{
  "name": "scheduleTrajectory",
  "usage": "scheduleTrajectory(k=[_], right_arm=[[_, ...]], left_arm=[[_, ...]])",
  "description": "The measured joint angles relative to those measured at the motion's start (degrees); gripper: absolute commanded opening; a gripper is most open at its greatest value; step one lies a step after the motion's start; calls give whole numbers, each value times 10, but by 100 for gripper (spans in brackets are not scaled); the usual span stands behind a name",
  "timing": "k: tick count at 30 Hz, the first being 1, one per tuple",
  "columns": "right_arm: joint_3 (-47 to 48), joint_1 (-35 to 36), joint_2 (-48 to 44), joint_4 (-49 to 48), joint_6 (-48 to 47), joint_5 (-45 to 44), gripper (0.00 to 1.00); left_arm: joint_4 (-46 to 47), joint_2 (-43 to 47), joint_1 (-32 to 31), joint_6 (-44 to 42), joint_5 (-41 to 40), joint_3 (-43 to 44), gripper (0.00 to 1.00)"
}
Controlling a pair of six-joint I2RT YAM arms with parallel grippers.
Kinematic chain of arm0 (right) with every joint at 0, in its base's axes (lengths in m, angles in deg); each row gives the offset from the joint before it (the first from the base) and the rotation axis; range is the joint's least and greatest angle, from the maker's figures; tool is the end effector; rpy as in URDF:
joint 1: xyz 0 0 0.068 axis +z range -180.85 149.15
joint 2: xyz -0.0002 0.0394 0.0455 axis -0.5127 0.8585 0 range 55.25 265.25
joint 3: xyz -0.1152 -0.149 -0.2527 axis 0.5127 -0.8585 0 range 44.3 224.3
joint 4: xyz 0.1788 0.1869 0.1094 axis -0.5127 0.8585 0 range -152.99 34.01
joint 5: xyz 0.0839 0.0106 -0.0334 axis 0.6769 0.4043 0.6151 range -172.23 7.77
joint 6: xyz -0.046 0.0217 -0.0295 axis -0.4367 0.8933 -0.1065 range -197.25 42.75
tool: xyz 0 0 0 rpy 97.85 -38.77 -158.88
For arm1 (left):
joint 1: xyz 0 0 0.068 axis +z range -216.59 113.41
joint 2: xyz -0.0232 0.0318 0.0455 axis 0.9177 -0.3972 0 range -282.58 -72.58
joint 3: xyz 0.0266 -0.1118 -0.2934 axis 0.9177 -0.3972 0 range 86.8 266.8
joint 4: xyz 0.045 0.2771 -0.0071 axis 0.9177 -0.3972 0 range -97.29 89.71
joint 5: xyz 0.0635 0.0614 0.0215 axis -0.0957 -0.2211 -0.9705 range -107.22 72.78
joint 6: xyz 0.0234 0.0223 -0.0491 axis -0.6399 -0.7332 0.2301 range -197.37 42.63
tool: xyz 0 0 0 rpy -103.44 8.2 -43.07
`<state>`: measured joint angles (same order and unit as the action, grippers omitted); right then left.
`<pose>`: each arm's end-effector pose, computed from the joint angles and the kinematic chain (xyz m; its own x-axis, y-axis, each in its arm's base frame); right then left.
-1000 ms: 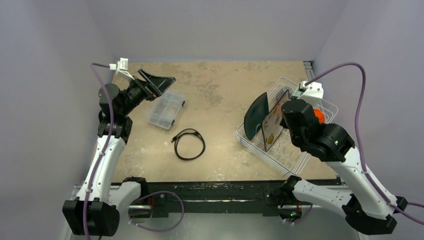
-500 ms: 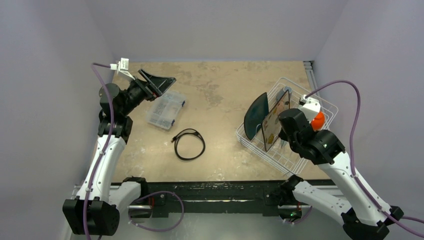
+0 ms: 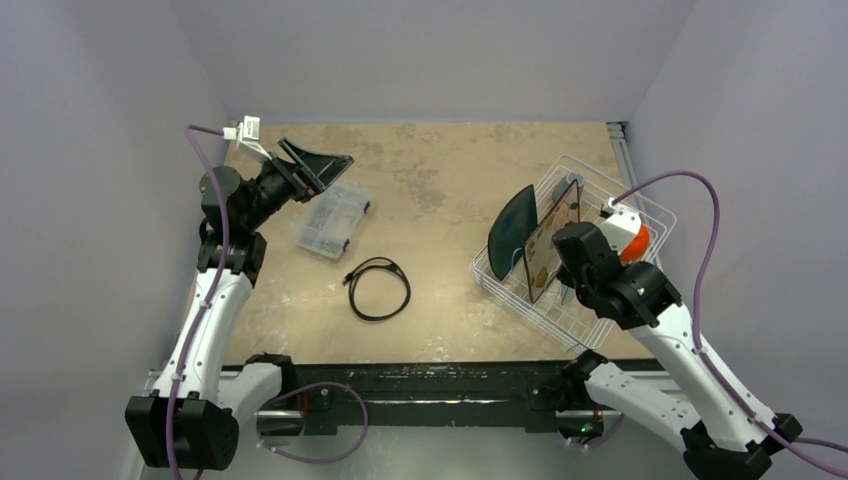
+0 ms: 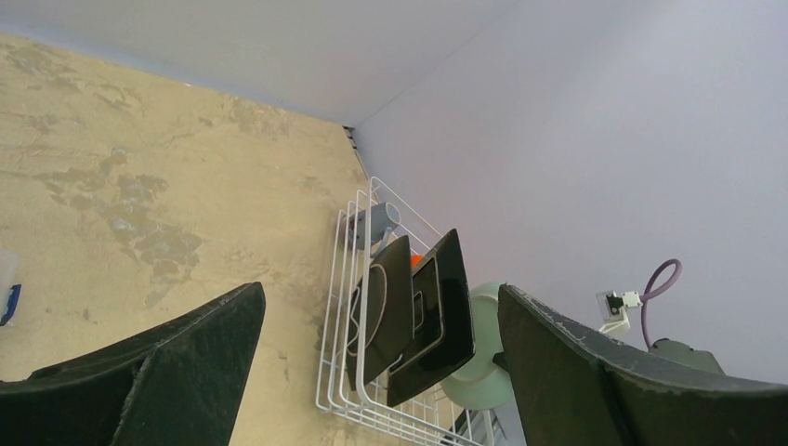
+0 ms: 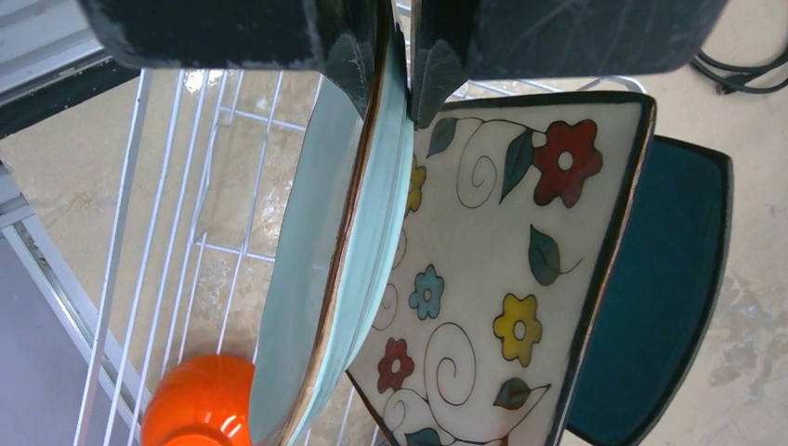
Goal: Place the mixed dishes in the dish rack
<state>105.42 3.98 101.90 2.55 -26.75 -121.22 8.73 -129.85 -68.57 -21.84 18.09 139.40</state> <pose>0.1125 0.0455 0.3784 -0.4984 0.3839 -0.7773 0.4167 0.8923 0.1736 0.2307 -0.0326 0.4186 -0.4553 -0.6574 -0.6004 0.4043 0.4482 -0.7973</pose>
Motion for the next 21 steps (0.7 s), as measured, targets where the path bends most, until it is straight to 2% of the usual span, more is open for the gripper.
scheduleTrajectory(k=[5, 8, 14, 21], right_arm=[[-17, -9, 5, 1, 10, 0, 0], [-29, -18, 8, 1, 14, 2, 13], [-32, -43, 18, -4, 15, -2, 26], [-33, -77, 24, -25, 10, -3, 29]], left_arm=[[0, 0, 0, 0, 0, 0, 95], [0, 0, 0, 0, 0, 0, 94], [0, -1, -1, 0, 0, 0, 94], [2, -2, -1, 0, 1, 0, 94]])
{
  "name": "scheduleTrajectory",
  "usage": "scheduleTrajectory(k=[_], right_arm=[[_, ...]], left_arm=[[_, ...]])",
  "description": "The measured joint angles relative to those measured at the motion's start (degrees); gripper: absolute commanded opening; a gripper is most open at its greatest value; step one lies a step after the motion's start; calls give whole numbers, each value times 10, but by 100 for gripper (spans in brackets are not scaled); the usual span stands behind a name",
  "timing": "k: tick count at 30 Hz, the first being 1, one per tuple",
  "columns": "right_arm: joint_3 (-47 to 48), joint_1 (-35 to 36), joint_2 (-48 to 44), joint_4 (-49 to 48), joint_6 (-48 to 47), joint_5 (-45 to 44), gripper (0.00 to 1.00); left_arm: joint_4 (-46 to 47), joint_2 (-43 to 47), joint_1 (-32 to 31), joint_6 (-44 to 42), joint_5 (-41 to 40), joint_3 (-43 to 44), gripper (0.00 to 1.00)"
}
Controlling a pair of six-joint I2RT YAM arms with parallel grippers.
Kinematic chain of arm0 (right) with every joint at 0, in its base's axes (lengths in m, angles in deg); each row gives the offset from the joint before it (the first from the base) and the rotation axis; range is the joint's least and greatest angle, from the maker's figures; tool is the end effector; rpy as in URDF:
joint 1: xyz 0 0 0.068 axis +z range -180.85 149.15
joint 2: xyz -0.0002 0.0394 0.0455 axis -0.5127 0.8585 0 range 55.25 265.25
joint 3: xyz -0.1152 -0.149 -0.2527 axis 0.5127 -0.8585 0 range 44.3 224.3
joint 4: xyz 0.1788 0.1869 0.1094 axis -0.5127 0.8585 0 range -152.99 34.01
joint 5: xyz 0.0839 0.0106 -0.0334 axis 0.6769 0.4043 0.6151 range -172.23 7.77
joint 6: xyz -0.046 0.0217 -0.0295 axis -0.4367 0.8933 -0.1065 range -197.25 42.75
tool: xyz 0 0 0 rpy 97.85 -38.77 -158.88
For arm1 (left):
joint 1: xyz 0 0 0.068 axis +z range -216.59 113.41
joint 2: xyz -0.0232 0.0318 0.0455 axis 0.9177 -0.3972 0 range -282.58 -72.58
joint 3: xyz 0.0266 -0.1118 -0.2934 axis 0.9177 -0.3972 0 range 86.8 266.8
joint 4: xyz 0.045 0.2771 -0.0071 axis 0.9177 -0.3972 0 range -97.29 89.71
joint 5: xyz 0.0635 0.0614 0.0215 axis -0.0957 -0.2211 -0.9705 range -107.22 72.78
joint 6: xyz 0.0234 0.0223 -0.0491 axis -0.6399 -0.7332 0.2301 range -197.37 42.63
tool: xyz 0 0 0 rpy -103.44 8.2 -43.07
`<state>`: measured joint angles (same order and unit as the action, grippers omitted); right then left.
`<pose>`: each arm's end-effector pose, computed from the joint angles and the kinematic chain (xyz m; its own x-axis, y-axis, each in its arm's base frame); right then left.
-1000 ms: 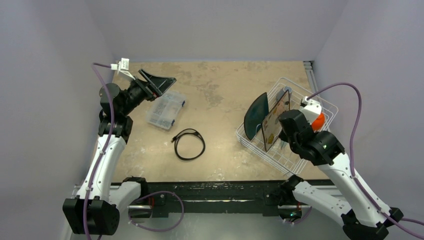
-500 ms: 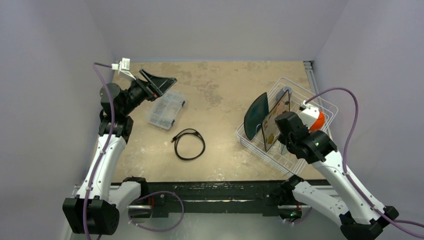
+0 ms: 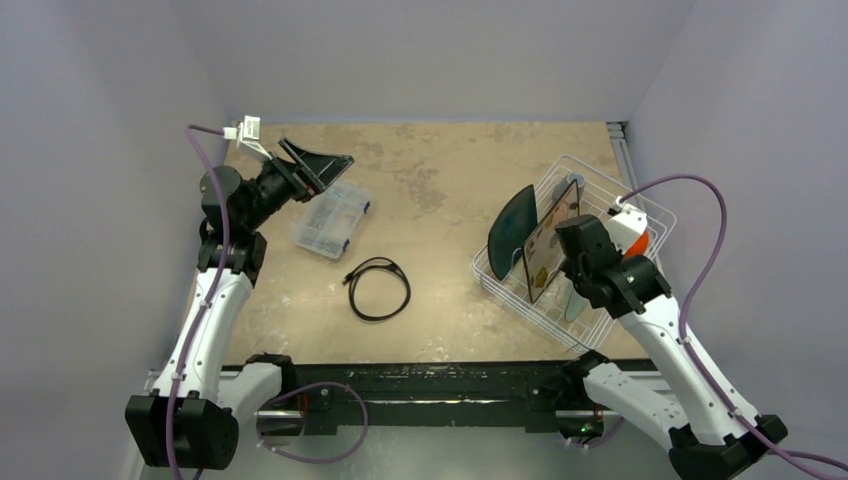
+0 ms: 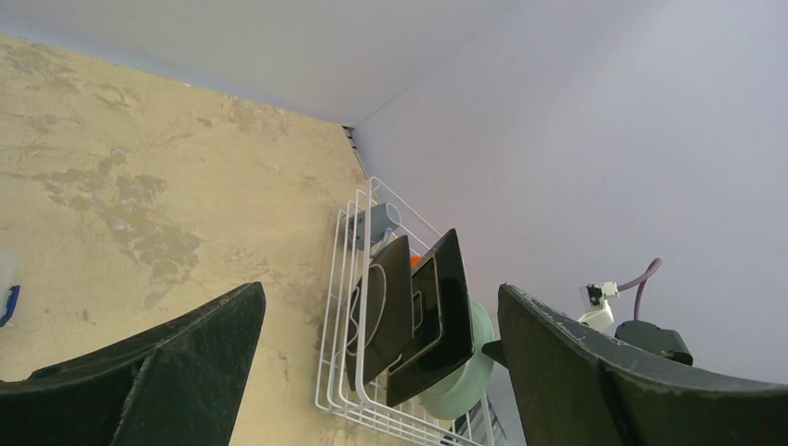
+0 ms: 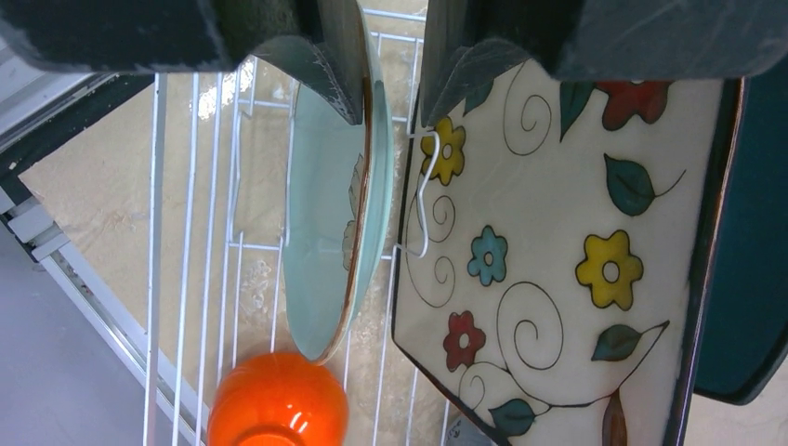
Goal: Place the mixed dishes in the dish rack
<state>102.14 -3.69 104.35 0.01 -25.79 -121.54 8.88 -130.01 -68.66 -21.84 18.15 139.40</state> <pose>0.1320 0.0373 0.3589 -0.4688 0.4397 -0.7661 0.5499 0.8240 0.1365 0.2315 -0.0330 0.4183 -0.4571 -0.6562 -0.6004 0.4053 0.4472 -0.7973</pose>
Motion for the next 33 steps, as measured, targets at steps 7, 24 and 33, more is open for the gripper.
scheduleTrajectory(k=[7, 24, 33], right_arm=[[0, -11, 1, -13, -14, 3, 53], [119, -12, -80, -101, -211, 74, 99], [129, -12, -153, -167, -295, 120, 99]], left_arm=[[3, 0, 0, 4, 2, 0, 94], [-20, 10, -35, -57, -31, 0, 95], [-46, 107, -97, -161, -88, -16, 95]])
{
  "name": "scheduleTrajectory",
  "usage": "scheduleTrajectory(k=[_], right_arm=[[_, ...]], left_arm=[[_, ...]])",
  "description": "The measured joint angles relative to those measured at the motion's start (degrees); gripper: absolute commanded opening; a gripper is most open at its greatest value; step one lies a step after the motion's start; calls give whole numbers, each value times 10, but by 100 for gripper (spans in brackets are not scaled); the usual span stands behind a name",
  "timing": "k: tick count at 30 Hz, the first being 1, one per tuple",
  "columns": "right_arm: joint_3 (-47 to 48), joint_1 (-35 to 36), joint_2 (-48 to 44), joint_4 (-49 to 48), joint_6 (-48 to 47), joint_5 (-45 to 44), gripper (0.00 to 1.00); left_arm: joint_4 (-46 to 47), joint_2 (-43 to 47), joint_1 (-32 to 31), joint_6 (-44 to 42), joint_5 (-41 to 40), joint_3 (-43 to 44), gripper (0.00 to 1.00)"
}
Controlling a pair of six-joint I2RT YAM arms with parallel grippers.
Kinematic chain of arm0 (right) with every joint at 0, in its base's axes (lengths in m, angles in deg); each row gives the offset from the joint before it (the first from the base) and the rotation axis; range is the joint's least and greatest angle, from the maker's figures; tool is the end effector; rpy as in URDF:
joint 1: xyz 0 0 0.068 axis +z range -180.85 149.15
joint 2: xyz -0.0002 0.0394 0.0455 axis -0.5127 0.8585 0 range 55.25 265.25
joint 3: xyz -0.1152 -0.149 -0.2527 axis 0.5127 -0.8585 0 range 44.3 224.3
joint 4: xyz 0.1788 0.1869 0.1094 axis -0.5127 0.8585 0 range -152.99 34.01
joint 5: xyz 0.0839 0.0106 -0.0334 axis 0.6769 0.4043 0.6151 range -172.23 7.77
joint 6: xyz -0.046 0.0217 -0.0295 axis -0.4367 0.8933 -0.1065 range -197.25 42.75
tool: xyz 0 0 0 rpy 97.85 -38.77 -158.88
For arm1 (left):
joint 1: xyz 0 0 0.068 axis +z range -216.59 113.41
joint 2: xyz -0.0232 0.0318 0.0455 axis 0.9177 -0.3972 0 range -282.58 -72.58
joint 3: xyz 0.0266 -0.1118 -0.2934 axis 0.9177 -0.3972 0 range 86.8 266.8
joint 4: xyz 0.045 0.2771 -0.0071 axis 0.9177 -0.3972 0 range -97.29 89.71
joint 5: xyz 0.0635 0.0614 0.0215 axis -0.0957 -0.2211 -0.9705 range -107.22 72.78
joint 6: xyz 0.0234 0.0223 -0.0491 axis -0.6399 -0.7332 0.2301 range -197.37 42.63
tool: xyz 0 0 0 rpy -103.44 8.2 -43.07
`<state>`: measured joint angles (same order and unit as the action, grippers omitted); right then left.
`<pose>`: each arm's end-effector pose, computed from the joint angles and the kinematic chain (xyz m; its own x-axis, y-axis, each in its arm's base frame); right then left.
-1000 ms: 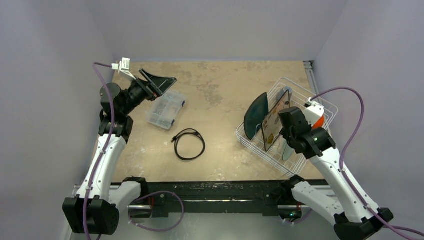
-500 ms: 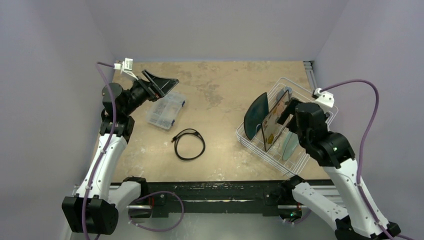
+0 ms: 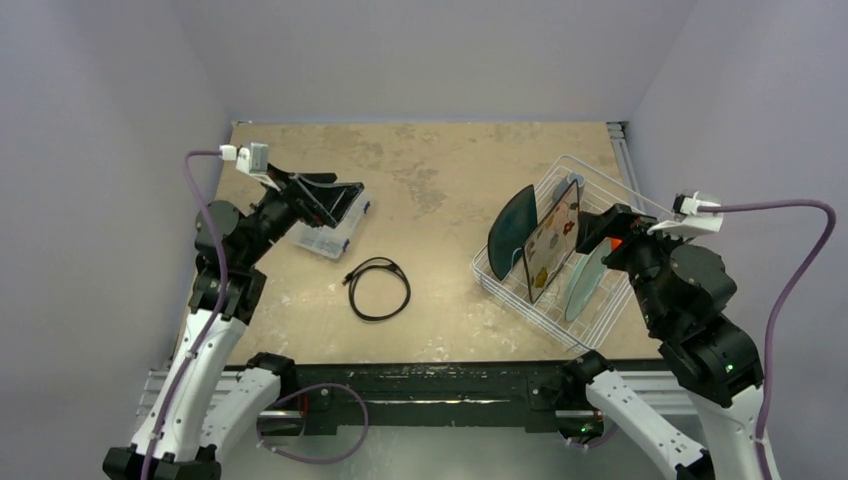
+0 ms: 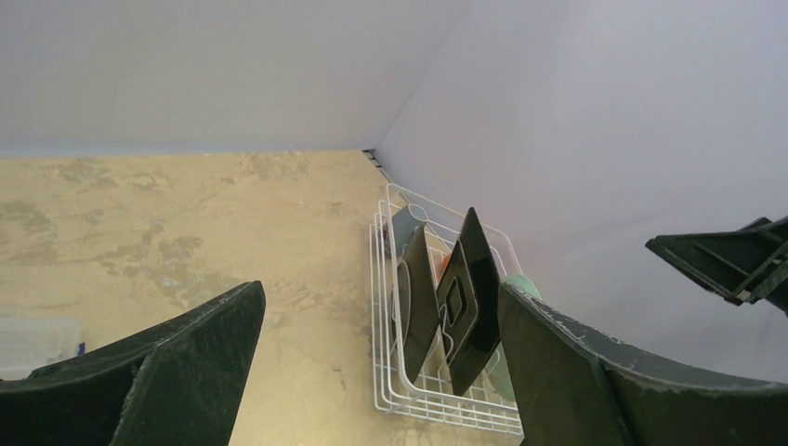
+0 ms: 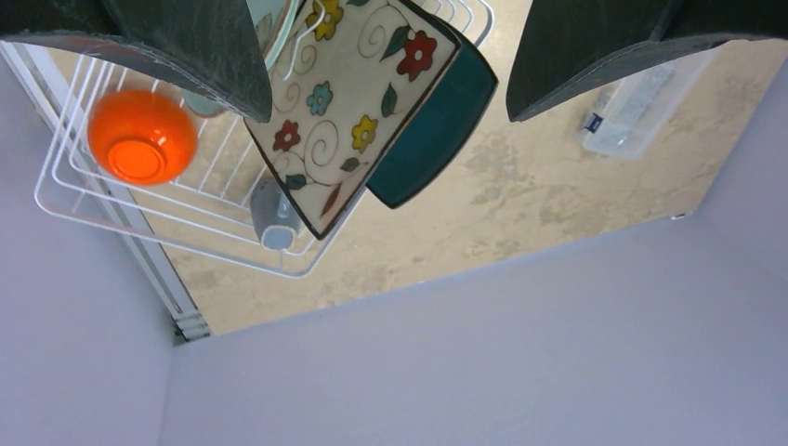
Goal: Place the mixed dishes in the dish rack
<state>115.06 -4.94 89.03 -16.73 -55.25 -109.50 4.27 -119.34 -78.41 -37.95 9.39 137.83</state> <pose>0.0543 0.0045 0.4742 -0.1276 0.3081 -0.9427 0.0713 0.9509 0.3012 0.1727 -0.0556 0.4343 -0.2754 -0.5224 -0.8070 0.5714 0.5861 -0.5744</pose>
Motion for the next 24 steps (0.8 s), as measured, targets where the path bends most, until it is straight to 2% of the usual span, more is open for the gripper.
scheduleTrajectory(k=[4, 10, 18, 24], right_arm=[[0, 0, -12, -40, -34, 18, 99], [-7, 0, -48, -97, -71, 42, 99], [-18, 0, -112, -149, -101, 43, 99], [-8, 0, -137, -159, -112, 41, 99]], left_arm=[[-9, 75, 0, -20, 0, -21, 95], [-79, 205, 0, -60, -2, -19, 95], [-211, 328, -3, -152, -52, 78, 96], [-231, 388, -3, -187, -98, 114, 96]])
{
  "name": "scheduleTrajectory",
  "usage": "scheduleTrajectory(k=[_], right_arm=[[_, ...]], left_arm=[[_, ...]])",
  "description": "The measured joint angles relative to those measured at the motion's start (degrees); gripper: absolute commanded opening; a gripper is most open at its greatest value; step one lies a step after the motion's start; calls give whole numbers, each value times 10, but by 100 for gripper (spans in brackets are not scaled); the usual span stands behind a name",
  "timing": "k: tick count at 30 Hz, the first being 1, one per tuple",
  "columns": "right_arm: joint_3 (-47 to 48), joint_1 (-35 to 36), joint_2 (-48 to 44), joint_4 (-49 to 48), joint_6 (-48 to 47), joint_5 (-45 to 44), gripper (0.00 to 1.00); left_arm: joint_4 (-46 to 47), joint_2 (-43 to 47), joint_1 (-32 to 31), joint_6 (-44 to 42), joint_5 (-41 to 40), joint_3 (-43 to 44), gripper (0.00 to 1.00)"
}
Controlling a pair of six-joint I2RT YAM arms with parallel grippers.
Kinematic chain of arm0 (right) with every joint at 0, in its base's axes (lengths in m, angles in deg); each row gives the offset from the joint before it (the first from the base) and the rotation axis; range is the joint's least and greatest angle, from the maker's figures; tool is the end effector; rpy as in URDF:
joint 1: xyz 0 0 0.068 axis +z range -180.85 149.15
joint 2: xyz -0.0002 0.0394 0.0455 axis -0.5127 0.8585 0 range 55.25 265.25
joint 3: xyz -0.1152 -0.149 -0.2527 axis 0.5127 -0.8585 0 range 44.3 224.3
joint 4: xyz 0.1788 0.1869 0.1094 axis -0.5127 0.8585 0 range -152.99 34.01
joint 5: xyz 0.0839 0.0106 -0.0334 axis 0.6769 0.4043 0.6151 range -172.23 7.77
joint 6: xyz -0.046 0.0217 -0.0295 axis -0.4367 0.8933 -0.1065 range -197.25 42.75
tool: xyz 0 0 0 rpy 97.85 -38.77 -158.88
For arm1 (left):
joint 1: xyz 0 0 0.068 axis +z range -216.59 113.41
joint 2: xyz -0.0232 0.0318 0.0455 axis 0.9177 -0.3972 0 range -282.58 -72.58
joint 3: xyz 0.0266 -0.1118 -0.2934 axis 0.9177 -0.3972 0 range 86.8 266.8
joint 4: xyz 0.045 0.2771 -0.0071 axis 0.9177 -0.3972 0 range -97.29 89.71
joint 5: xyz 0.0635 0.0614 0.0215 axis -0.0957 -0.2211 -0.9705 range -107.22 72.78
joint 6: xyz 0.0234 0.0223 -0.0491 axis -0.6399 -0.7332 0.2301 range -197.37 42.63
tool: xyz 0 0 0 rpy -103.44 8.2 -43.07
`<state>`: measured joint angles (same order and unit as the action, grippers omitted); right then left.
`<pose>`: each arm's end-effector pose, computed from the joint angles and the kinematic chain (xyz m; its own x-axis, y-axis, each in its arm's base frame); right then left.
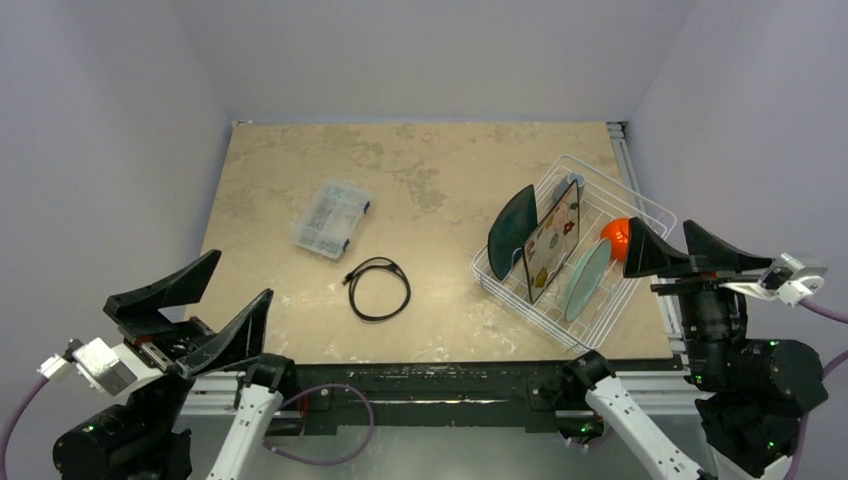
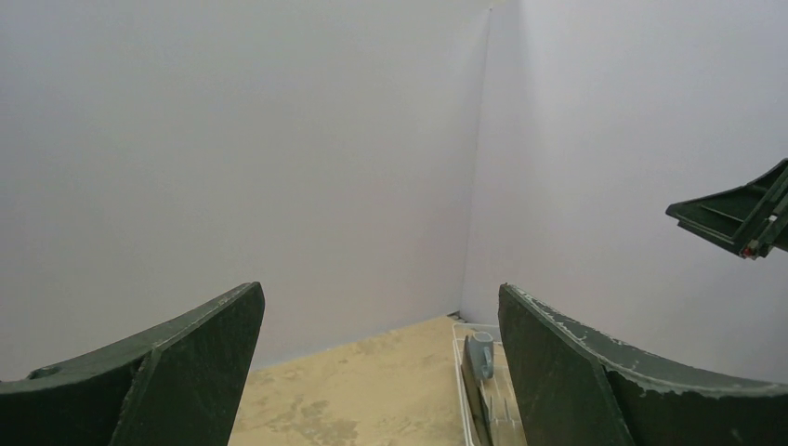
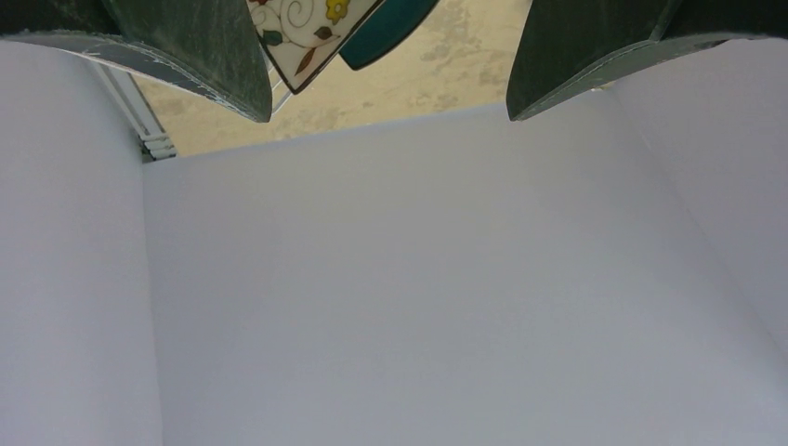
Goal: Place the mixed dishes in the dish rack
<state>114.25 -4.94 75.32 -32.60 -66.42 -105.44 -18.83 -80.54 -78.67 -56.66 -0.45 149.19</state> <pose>-0.0259 -0.0314 0.4986 0.2821 0.3289 -0.9012 -0.1226 0.9440 0.3062 -0.0865 0.0059 0.4743 0.3844 -0.4284 -0.8177 0.6039 0.7867 -0.1283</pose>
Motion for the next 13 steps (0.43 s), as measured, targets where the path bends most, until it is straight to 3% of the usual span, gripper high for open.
scheduleTrajectory(k=[13], right_arm=[[37, 0, 0, 4, 9, -32, 99]], left_arm=[[-5, 21, 0, -15, -33, 0, 96]])
